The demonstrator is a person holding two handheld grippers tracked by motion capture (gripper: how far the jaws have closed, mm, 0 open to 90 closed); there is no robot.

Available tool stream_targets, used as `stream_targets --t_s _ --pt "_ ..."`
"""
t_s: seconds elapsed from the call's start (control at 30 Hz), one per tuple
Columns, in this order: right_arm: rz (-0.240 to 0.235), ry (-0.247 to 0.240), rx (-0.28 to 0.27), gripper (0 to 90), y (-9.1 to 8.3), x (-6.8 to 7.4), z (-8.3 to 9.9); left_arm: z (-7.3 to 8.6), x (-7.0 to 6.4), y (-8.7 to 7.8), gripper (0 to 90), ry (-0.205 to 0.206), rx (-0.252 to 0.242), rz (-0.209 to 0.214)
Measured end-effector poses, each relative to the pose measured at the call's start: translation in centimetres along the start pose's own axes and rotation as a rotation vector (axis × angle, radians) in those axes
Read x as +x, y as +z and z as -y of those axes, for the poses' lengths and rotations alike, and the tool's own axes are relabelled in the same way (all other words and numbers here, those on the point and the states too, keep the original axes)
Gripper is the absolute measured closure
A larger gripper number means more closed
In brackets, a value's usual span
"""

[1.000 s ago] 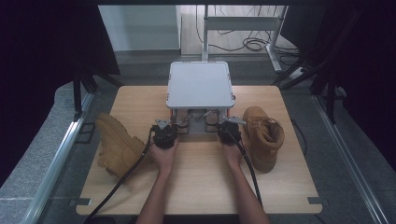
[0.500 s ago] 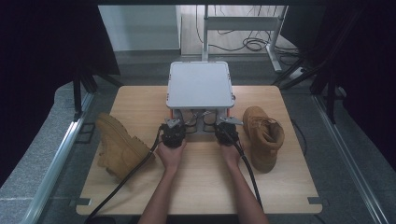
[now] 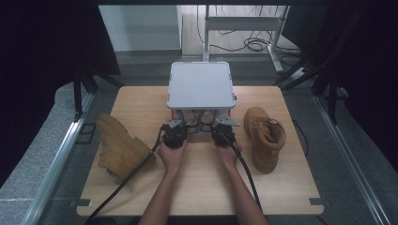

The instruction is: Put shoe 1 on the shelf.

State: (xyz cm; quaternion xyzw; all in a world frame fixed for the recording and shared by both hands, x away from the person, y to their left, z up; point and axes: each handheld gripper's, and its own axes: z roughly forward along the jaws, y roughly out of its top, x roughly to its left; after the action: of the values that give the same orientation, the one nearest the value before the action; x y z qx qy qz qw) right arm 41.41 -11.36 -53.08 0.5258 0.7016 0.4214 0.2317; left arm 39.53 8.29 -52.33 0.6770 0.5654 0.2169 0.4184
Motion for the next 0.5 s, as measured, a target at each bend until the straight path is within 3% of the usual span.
stream_targets --t_s 0.13,0.3,0.4,0.5 --pt "0.011 0.016 0.012 89.2 -0.6 -0.2 -0.2 -0.1 -0.1 -0.7 86.5 0.024 -0.02 -0.012" --pt "-0.012 0.011 -0.01 88.9 -2.8 -0.3 -0.5 0.4 -0.9 -2.2 86.0 0.076 -0.036 -0.009" --pt "-0.024 -0.001 -0.023 88.5 -4.2 -0.1 -0.5 0.8 -0.8 -3.0 85.0 0.066 -0.025 0.035" --pt "-0.036 -0.028 -0.021 88.3 -5.3 0.2 -0.4 1.1 -1.0 -4.2 84.5 0.085 -0.031 0.058"
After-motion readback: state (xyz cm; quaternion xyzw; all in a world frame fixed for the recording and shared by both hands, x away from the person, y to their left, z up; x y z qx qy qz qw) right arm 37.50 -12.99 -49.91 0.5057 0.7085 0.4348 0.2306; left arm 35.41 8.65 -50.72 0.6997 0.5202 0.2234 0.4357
